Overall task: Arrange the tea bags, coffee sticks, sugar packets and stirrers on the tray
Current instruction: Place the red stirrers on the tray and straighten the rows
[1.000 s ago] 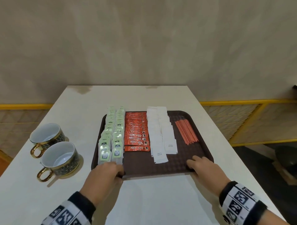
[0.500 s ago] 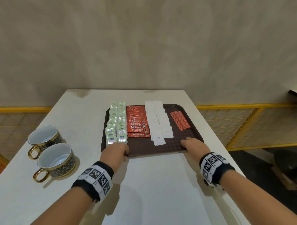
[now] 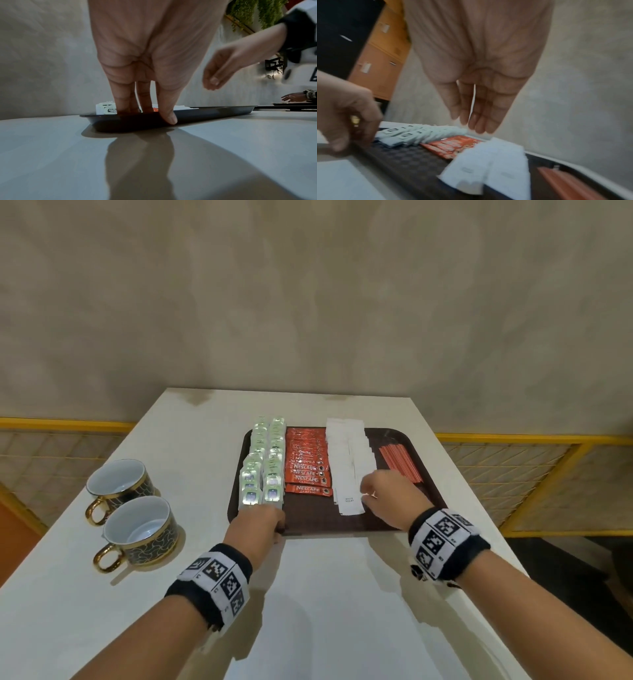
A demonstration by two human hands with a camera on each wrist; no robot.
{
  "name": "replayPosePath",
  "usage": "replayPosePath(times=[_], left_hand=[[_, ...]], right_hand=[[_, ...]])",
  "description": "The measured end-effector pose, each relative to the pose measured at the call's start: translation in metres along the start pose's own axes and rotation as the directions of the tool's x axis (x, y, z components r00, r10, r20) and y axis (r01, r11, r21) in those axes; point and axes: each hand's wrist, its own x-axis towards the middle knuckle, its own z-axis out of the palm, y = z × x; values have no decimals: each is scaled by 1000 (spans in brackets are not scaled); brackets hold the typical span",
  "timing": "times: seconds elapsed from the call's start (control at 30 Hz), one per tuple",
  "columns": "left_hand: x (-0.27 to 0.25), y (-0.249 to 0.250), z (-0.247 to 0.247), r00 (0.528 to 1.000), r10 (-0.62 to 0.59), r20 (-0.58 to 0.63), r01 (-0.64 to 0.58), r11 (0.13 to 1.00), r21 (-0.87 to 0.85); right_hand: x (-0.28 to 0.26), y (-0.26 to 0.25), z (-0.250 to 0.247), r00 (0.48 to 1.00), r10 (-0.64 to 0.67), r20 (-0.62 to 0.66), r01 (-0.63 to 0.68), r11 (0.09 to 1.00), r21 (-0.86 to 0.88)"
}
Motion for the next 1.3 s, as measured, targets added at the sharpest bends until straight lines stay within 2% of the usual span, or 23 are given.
replayPosePath(times=[0.1, 0.33, 0.63, 0.8, 1.1, 1.2, 1.3], left_hand=[[-8, 0, -3, 1000, 10, 5, -10, 999, -31], [-51, -16, -23, 990, -18, -143, -3, 989, -147], [-71, -29, -33, 982, -78, -171, 41, 977, -208], [-68, -29, -32, 984, -57, -166, 24, 981, -191], [-84, -36, -26, 990, -69, -120, 46, 982, -181], [-92, -38, -31, 989, -77, -123, 54, 982, -182], [-105, -43, -39, 986, -89, -141, 55, 973, -224]], right_hand=[[33, -41, 19, 997, -80, -14, 80, 997, -22], [98, -68, 42, 994, -50, 102, 70, 979, -193], [112, -72, 42, 974, -68, 217, 104, 982, -160], [115, -74, 46, 955, -60, 289, 143, 951, -273], [137, -80, 41, 964, -34, 265, 120, 941, -316], [139, -80, 41, 968, -34, 248, 108, 951, -291], [134, -81, 33, 985, -31, 170, 67, 976, -207]])
